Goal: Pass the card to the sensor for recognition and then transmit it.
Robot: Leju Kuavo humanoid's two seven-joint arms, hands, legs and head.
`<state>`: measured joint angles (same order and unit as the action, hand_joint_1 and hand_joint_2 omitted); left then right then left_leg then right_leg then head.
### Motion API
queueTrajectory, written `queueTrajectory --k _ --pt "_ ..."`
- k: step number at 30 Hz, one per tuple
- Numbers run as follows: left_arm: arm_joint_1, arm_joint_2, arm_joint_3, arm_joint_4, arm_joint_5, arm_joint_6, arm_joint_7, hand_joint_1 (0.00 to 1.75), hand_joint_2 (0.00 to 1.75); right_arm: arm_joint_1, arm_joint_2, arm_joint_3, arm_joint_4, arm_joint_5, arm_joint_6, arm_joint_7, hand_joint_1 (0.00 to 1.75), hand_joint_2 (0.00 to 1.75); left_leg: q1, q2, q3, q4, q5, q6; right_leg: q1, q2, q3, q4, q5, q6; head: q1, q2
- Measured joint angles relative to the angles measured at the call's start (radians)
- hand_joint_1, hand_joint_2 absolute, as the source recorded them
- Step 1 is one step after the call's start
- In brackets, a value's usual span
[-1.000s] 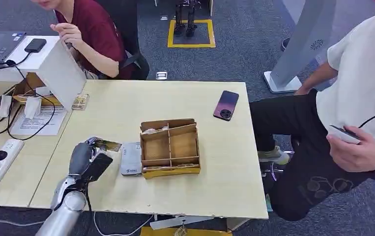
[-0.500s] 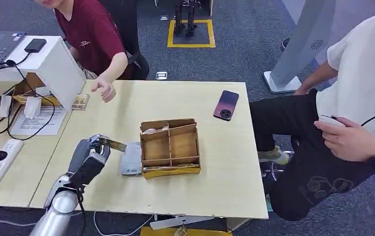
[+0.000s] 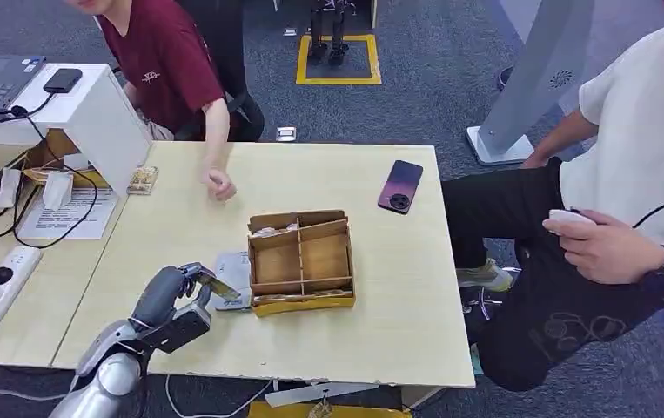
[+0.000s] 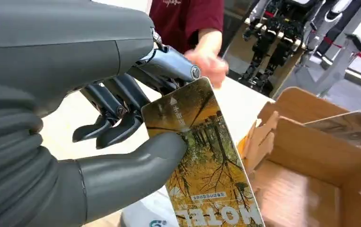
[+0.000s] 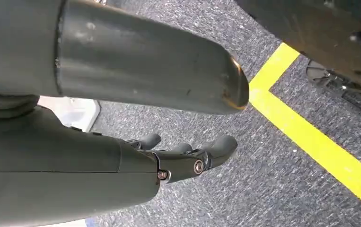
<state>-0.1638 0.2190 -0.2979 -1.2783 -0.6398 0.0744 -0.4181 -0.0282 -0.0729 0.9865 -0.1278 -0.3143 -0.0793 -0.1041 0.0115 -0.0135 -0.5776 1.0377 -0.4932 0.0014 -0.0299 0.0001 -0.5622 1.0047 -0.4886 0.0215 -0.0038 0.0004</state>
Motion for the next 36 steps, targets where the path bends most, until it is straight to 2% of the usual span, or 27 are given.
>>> queueTrajectory --k 7,12,18,36 --pt "-0.012 0.003 -0.017 0.019 -0.069 0.060 0.046 1.75 1.75 -0.001 0.000 0.003 0.000 -0.003 0.000 0.004 0.00 0.00 0.000 0.000 0.000 0.000 0.000 0.000 0.000 0.000 0.000 0.000 0.000 0.000 0.000 0.000" --pt "-0.020 -0.005 -0.027 0.031 -0.082 0.072 0.056 1.75 1.75 -0.001 0.000 0.011 0.000 -0.003 -0.002 0.007 0.00 0.00 0.000 0.000 0.000 0.000 0.000 0.000 0.000 0.000 0.000 0.000 0.000 0.000 -0.001 0.000" --pt "-0.045 -0.029 -0.037 0.055 -0.143 0.113 0.105 1.75 1.75 -0.003 0.000 0.018 0.000 -0.007 -0.002 0.007 0.00 0.00 0.000 0.000 0.000 0.000 0.000 0.000 0.000 0.000 0.000 0.000 0.000 0.000 0.000 0.000" --pt "-0.064 -0.054 -0.050 0.084 -0.149 0.116 0.107 1.75 1.75 -0.005 0.000 0.021 0.000 -0.009 -0.002 0.007 0.00 0.00 0.000 0.000 0.000 0.000 0.000 0.000 0.000 0.000 0.000 0.000 0.000 0.000 0.000 0.000"
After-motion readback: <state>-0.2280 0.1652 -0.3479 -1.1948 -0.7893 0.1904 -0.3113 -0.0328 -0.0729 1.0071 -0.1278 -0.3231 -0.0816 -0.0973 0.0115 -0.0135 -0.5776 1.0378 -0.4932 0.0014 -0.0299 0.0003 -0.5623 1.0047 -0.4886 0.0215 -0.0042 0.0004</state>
